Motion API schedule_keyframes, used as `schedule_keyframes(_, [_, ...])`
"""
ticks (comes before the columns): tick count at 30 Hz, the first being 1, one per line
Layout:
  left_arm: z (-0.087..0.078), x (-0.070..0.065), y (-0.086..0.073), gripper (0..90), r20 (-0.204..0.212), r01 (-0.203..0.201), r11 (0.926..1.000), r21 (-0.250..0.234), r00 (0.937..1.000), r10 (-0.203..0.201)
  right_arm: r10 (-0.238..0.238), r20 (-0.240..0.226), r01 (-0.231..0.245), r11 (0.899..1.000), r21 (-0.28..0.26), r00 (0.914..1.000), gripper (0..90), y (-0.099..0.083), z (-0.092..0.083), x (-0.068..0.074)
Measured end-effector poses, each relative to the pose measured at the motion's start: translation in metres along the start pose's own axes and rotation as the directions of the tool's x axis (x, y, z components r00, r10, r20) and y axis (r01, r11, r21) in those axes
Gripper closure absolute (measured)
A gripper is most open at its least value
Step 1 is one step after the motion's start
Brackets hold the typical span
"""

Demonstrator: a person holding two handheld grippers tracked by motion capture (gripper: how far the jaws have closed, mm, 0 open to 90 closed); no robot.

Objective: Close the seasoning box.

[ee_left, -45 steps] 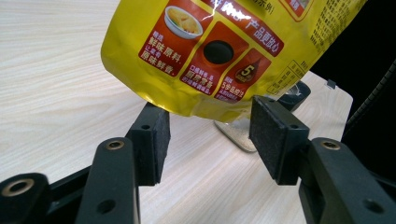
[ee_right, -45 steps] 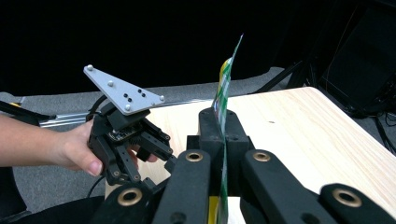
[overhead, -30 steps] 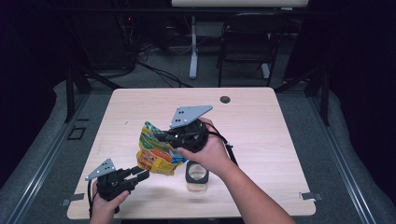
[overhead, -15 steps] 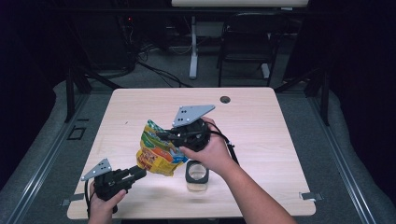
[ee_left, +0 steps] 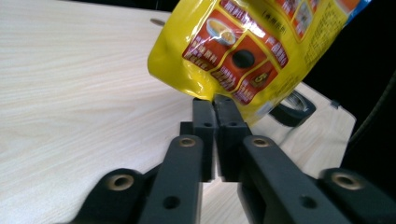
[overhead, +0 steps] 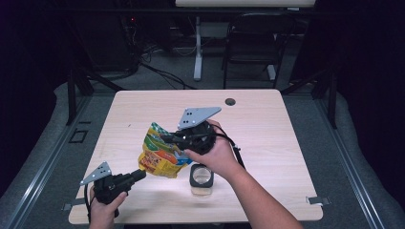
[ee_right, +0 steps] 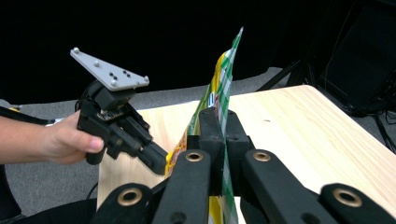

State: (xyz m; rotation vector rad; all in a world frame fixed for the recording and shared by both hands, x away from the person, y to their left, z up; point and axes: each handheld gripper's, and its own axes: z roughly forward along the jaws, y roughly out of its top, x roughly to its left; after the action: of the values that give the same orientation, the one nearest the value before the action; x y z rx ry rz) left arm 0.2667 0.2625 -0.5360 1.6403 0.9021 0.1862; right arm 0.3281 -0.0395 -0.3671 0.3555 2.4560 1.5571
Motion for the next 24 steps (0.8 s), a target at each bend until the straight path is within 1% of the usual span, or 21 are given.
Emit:
schedule_keyframes(2, [-0.001,0.0,0.0,90.0,-0.008,-0.007,1.0,-0.002,1.0,0.007,-0.002,0.003,0.002,1.0,0.001,1.0,90.0,0.0,0.001,0.001])
schedule_keyframes(6, [-0.001,-0.001,0.001,90.0,-0.019,-0.024,0.9997,0.009,0.9995,0.024,-0.001,0.003,0.001,1.0,0.004,1.0,90.0,0.0,0.001,0.0])
schedule_keyframes(8, [-0.002,-0.002,0.002,90.0,-0.034,-0.035,0.9993,0.011,0.9988,0.035,-0.004,0.004,0.004,1.0,0.015,1.0,90.0,-0.001,0.001,-0.001])
schedule_keyframes(9, [-0.002,-0.003,0.002,90.0,-0.053,-0.038,0.9993,0.003,0.9979,0.038,-0.001,0.002,0.001,1.0,0.014,1.0,90.0,-0.001,0.001,-0.001])
schedule_keyframes(11, [-0.004,-0.001,0.003,90.0,-0.055,-0.045,0.999,0.007,0.9975,0.045,0.004,0.0,-0.004,1.0,0.017,1.0,90.0,-0.002,0.001,-0.002])
schedule_keyframes(12, [-0.004,-0.002,0.004,90.0,-0.076,-0.05,0.9987,0.001,0.9958,0.05,0.011,-0.004,-0.011,1.0,0.017,0.9999,90.0,-0.003,0.001,-0.003])
schedule_keyframes(13, [-0.005,-0.003,0.004,90.0,-0.087,-0.05,0.9987,-0.002,0.9949,0.05,0.013,-0.006,-0.013,1.0,0.02,0.9999,90.0,-0.003,0.001,-0.003])
schedule_keyframes(16, [-0.007,-0.004,0.005,90.0,-0.127,-0.081,0.9965,0.018,0.9884,0.083,0.034,-0.018,-0.033,0.999,0.033,0.9993,90.0,-0.006,0.002,-0.005])
schedule_keyframes(18, [-0.008,-0.003,0.005,90.0,-0.15,-0.095,0.995,0.03,0.9838,0.098,0.038,-0.011,-0.038,0.997,0.06,0.9992,89.9,-0.009,0.004,-0.007])
schedule_keyframes(19, [-0.01,-0.001,0.006,90.0,-0.148,-0.098,0.9941,0.046,0.9835,0.104,0.033,-0.004,-0.033,0.996,0.077,0.9994,89.9,-0.01,0.005,-0.007])
schedule_keyframes(21, [-0.011,0.001,0.006,90.0,-0.159,-0.092,0.9947,0.046,0.9824,0.098,0.037,0.0,-0.036,0.995,0.094,0.9993,89.8,-0.014,0.007,-0.008])
schedule_keyframes(24, [-0.01,0.005,0.004,90.0,-0.175,-0.088,0.9943,0.06,0.9797,0.098,0.037,0.013,-0.039,0.992,0.12,0.9992,89.8,-0.021,0.011,-0.01])
